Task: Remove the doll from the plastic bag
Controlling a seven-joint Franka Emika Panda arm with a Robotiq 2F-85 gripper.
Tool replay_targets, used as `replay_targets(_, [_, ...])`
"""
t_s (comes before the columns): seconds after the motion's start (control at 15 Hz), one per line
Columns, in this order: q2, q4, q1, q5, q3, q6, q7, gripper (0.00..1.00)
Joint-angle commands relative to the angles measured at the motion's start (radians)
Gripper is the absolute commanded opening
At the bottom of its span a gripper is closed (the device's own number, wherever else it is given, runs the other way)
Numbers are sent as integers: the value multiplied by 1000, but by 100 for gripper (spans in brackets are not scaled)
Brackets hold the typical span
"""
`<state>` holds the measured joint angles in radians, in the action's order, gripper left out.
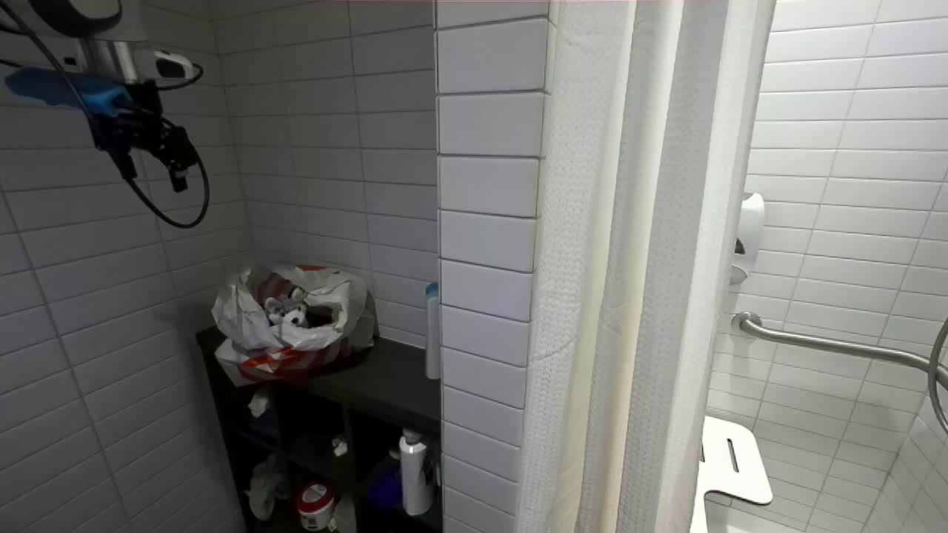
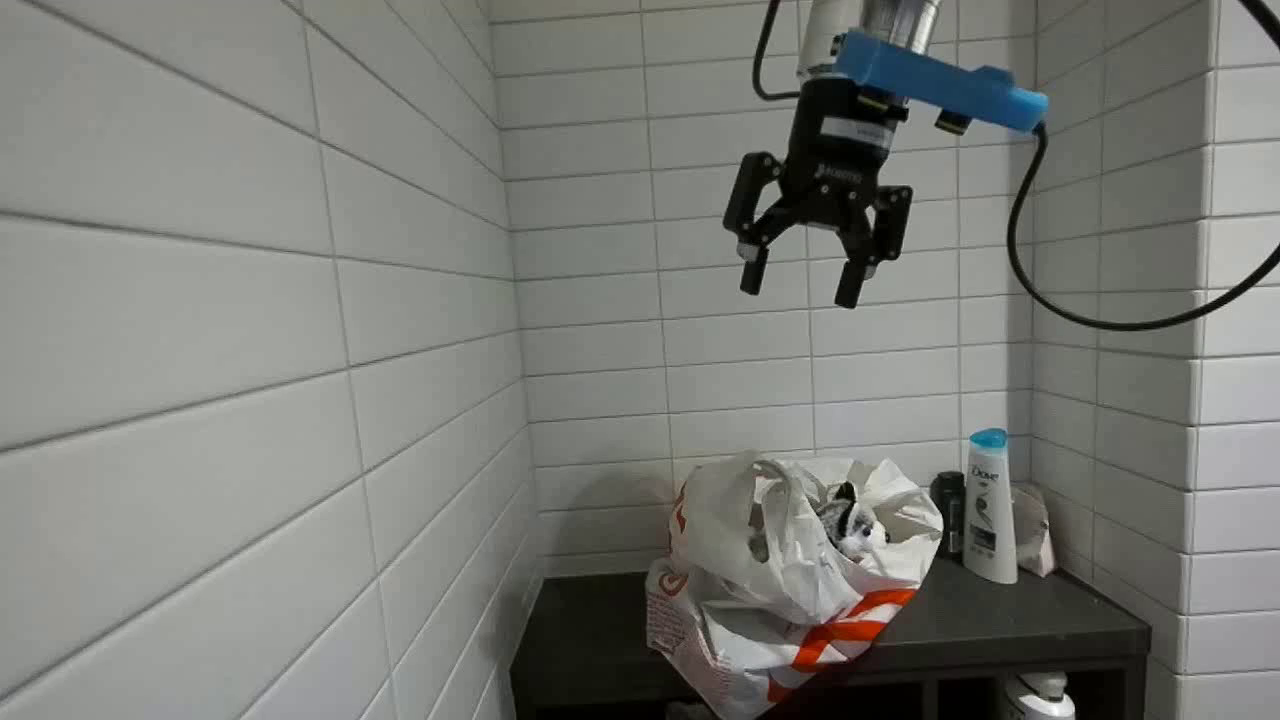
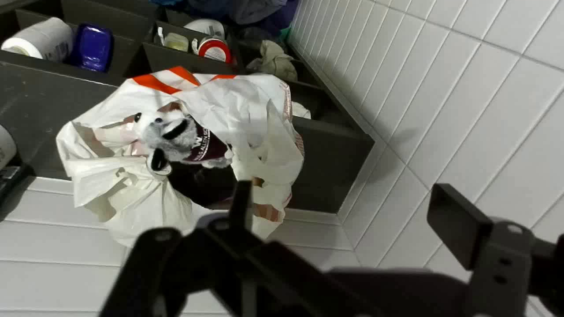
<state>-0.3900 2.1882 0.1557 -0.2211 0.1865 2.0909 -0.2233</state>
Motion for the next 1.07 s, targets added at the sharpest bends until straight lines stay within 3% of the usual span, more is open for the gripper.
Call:
replay_targets(0.0, [0,-2,0,1,0,-2,0,100])
replay_targets(0.6, [1,-2,0,1,0,-2,0,100])
replay_targets(1.0, [28,-18,-12,88,44,26,-67,100])
